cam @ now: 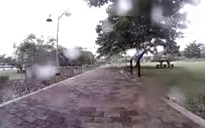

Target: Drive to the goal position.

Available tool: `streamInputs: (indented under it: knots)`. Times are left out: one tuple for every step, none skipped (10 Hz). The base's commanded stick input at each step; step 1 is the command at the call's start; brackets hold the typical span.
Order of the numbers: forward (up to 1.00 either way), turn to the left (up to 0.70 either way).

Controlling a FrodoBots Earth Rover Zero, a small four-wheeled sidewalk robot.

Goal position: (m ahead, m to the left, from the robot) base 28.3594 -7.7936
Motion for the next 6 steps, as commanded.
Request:
streamInputs:
  knots:
    - [0.70, 0.00]
    - [0.70, 0.00]
    - [0.70, 0.00]
    - [0.70, 0.00]
    - [0.70, 0.00]
    - [0.70, 0.00]
